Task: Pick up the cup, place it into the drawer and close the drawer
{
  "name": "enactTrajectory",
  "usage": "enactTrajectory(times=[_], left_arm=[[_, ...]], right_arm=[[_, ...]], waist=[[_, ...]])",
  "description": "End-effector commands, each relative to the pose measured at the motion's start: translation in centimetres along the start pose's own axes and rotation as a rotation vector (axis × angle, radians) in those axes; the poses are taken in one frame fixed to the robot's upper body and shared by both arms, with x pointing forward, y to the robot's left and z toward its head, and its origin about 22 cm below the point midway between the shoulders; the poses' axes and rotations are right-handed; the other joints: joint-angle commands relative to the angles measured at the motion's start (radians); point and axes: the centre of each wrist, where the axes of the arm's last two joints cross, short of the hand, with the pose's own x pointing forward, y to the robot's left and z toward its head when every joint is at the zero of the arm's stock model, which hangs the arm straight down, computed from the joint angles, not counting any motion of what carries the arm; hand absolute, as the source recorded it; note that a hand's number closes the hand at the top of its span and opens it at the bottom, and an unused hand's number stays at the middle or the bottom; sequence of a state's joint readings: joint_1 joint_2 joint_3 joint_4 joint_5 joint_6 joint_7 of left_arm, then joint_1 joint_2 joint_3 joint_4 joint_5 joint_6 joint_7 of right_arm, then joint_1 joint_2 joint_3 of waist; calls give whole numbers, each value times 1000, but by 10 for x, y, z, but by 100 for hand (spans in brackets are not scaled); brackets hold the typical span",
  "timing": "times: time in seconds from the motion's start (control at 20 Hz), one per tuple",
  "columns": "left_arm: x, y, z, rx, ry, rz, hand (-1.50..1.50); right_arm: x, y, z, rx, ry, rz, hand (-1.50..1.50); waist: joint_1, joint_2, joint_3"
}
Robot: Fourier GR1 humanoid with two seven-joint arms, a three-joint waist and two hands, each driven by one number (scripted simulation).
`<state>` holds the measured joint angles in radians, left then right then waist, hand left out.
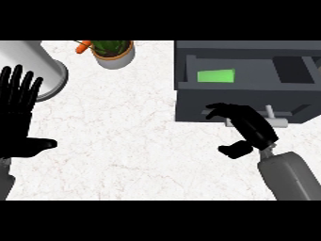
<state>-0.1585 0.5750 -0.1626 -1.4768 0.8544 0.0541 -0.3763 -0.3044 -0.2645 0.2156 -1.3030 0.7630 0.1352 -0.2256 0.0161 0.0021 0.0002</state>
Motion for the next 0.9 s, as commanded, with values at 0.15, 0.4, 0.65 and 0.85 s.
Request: enactTrajectory(times=[0.15,0.4,0.65,0.85], left_arm=[[1,11,12,15,5,17,-150],[4,27,16,-1,-12,9,-150],[-9,26,10,-2,-8,18,-150],[-1,18,-7,-23,4,38,-150]], right_arm=[[-28,18,-40,56,27,4,-150],[-36,17,-72,48,45,-34,-150],[-59,-19,-79,58,42,-96,-150],[-73,-23,-77,79,56,-72,-150]], waist=[[-3,1,0],[11,5,1],[10,10,1],[22,18,2]])
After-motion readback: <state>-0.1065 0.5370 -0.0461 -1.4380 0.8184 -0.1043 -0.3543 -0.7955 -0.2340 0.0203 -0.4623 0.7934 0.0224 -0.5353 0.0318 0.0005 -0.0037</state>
